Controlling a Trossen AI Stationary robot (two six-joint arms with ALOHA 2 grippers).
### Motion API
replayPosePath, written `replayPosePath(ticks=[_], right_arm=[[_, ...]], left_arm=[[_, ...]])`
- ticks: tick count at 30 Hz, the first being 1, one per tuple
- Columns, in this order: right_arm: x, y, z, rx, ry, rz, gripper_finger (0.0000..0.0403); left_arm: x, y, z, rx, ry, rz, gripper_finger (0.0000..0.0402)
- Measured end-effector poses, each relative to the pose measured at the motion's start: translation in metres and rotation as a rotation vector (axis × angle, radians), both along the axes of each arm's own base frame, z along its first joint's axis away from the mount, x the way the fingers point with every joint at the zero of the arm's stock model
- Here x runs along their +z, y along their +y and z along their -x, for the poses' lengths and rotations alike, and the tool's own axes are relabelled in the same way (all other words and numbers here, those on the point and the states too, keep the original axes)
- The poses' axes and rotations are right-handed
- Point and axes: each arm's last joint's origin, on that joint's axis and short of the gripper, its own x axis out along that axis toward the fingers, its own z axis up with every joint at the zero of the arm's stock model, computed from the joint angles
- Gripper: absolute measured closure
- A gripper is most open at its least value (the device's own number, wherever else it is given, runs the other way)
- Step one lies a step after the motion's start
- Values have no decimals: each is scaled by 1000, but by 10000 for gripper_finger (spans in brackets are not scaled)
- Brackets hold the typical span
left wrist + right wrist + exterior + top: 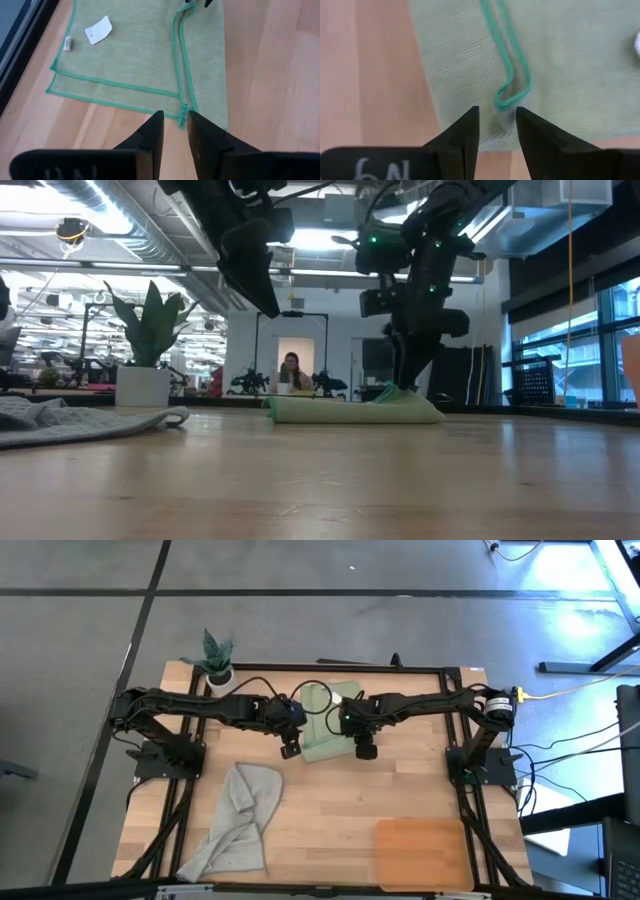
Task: Roll microfiber towels into tight, uniform cylinder then place into a basket
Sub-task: Roll the green microfiber cloth
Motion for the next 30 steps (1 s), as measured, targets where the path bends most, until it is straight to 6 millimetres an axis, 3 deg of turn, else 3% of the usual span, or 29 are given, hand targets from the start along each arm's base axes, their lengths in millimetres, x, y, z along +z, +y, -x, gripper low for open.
replayPosePath(ticks=[13,23,30], right_arm=[[1,-2,-5,-8,-50,37,280],[-12,-3,-5,-10,-1,-4,386],[-7,-5,-7,-18,-4,1,397]], left_arm=[[0,0,0,1,-2,0,325],[0,0,0,3,-4,1,325],[0,0,-1,4,-8,0,325]])
